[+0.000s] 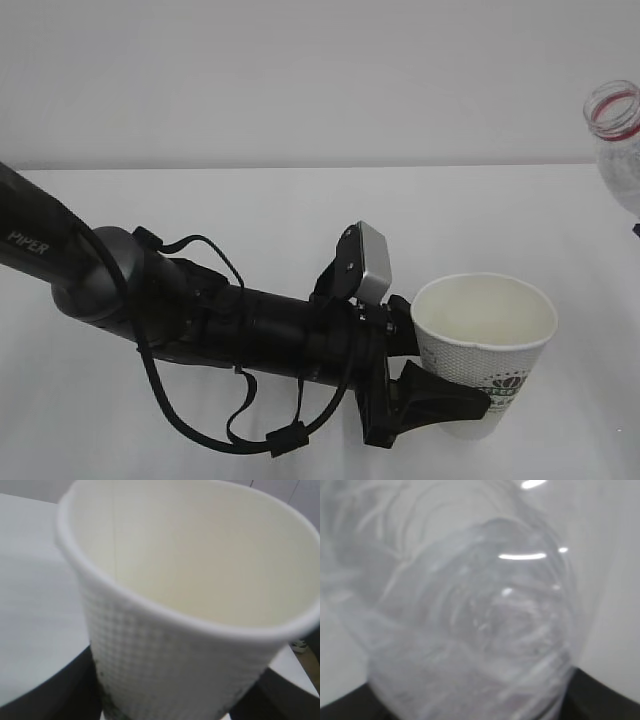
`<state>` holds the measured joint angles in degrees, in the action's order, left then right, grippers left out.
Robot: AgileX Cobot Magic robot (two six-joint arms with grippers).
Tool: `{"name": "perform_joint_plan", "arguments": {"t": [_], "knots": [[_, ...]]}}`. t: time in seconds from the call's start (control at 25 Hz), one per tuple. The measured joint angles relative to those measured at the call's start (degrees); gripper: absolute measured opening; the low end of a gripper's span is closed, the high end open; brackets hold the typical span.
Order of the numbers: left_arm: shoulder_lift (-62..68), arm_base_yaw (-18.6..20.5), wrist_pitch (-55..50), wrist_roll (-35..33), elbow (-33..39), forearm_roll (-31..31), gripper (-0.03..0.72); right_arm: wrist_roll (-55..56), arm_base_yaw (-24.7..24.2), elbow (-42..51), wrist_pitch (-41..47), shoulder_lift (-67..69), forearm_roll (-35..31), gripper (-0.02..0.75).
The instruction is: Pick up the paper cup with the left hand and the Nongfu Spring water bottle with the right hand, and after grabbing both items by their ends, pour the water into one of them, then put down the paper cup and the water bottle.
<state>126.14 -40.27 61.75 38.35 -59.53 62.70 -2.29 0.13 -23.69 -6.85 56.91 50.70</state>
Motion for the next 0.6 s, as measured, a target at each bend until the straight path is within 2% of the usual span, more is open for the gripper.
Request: {"name": "perform_joint_plan", "arguments": {"t": [0.6], "knots": [[0.0, 0.0, 0.0, 0.0, 0.0, 0.0, 0.489, -0.33, 0.0, 0.0, -0.13, 0.0, 8.62, 0.422]]}}
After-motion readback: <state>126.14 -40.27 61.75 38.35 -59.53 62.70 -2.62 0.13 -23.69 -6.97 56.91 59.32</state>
